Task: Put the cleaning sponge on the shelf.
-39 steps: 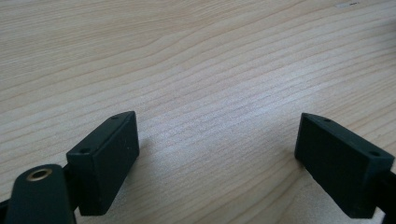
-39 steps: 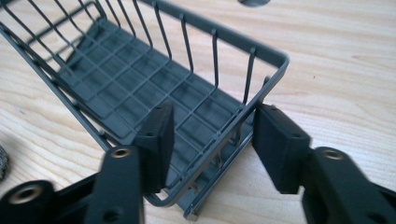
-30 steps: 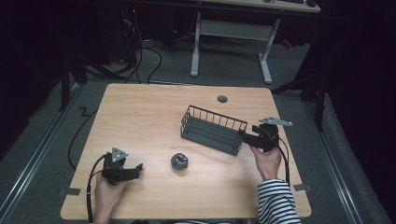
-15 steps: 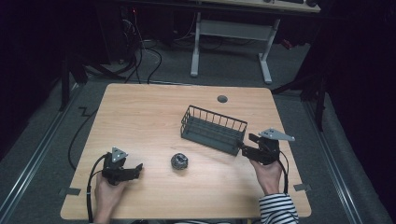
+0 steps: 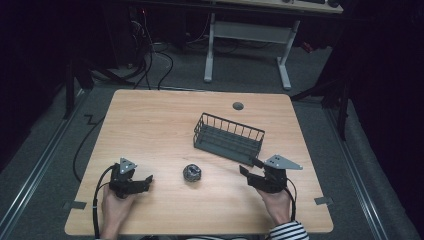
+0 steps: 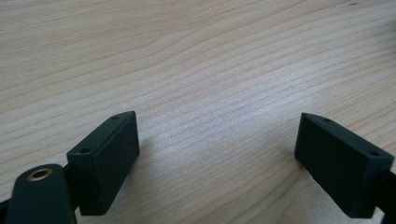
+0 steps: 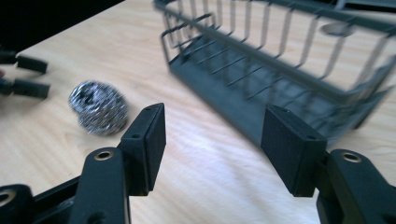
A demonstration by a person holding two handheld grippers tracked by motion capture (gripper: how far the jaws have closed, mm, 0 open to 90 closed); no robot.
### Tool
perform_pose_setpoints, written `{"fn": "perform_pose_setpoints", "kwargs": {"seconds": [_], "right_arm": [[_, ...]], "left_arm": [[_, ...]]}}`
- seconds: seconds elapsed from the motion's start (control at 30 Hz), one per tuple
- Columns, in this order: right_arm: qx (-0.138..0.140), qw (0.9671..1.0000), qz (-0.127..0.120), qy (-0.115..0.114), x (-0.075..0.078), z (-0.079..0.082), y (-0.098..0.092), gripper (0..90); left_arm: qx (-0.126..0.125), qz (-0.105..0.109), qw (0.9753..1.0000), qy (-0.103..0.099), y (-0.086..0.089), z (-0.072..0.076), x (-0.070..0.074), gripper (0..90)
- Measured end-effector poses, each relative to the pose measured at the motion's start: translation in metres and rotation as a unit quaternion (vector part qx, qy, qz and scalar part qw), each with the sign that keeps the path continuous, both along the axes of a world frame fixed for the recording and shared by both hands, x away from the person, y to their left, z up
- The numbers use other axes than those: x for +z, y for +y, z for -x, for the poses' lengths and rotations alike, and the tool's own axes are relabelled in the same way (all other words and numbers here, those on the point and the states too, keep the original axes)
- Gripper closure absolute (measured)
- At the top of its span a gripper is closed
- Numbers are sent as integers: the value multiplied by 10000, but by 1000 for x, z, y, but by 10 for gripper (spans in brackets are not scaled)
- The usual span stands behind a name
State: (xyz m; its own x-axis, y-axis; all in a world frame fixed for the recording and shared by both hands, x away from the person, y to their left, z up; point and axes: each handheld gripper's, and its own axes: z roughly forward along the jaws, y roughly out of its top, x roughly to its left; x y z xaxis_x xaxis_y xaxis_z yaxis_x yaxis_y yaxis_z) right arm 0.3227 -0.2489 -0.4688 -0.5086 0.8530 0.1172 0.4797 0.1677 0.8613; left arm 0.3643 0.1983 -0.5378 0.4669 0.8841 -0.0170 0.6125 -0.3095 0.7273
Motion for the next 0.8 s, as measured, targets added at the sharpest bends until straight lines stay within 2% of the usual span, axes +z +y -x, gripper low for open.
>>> {"fn": "perform_pose_setpoints", "kwargs": {"seconds": [0.17, 0.27, 0.63, 0.8], "right_arm": [[306, 9994, 49, 174, -16, -2, 18, 398], [528, 9981, 178, 249, -25, -5, 34, 389], [841, 9943, 458, 472, -47, -18, 64, 373], [966, 9926, 514, 525, -52, -22, 75, 356]], "left_arm": [[-2, -2, 10000, 1, 0, 0, 0, 143], [-1, -2, 10000, 0, 0, 0, 0, 143], [2, 2, 10000, 3, 0, 0, 0, 142], [0, 3, 10000, 4, 0, 0, 0, 142]]}}
